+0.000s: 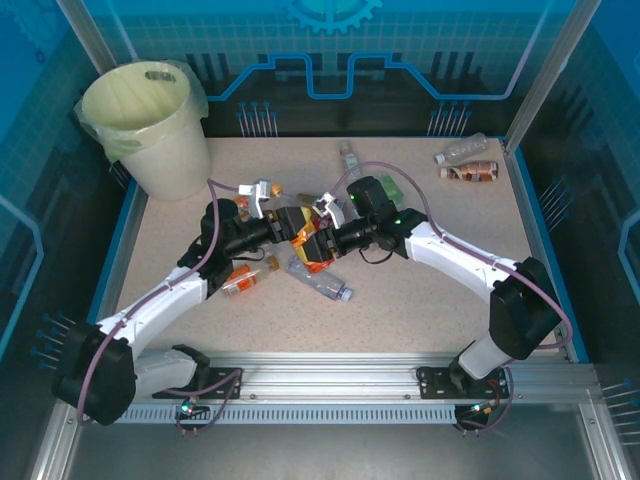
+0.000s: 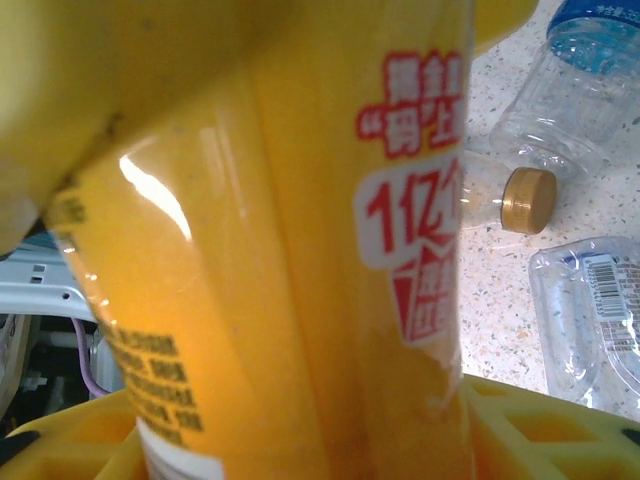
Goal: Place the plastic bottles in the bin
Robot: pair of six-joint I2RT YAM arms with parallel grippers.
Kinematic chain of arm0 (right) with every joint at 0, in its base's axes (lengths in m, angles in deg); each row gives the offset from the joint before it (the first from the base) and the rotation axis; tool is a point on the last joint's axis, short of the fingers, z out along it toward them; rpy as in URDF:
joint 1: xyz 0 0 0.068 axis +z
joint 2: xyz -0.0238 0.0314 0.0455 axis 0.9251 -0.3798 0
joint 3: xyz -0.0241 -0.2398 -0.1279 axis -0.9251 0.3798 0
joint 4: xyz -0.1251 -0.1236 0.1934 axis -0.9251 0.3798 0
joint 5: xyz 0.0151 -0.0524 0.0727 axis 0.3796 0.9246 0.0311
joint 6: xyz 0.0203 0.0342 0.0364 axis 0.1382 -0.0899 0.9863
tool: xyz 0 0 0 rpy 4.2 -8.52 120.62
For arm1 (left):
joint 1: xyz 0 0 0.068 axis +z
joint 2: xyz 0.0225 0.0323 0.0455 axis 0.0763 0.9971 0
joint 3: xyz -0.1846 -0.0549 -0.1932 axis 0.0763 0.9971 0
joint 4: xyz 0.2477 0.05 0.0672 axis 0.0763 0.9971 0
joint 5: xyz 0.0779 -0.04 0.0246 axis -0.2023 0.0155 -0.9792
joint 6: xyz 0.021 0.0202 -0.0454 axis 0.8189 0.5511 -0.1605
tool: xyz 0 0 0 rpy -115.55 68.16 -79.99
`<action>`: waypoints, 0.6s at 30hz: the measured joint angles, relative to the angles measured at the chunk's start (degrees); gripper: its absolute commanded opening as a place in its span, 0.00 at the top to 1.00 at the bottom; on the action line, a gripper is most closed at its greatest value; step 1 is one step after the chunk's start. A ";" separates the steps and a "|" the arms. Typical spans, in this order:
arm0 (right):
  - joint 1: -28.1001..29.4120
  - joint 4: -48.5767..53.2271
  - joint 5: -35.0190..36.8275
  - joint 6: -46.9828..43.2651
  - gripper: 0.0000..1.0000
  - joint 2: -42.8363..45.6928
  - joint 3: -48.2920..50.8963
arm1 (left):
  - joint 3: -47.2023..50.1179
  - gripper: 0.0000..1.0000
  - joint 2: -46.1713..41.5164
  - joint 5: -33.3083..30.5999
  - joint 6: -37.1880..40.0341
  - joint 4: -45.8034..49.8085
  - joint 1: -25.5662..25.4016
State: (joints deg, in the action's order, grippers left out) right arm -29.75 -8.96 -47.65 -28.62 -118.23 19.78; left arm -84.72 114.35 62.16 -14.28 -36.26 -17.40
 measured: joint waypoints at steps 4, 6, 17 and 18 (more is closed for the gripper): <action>-0.02 0.11 0.83 -0.02 0.27 0.00 0.00 | 0.28 0.44 0.42 -1.27 -1.20 -0.68 -0.04; -0.02 0.20 1.49 -0.20 0.21 0.00 0.00 | 0.28 0.44 0.70 -2.32 -1.86 -0.94 -0.04; 0.00 0.96 12.02 -1.09 0.00 4.52 2.16 | -0.31 0.46 0.96 -16.68 -1.77 9.29 -0.09; 0.00 1.03 14.05 -1.05 0.00 5.70 2.45 | -0.92 0.47 1.01 -17.94 -1.55 11.08 -0.09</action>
State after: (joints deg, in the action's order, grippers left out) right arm -29.75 -7.94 -33.60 -29.67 -112.52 22.22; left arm -85.64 115.36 44.21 -15.83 -25.17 -17.49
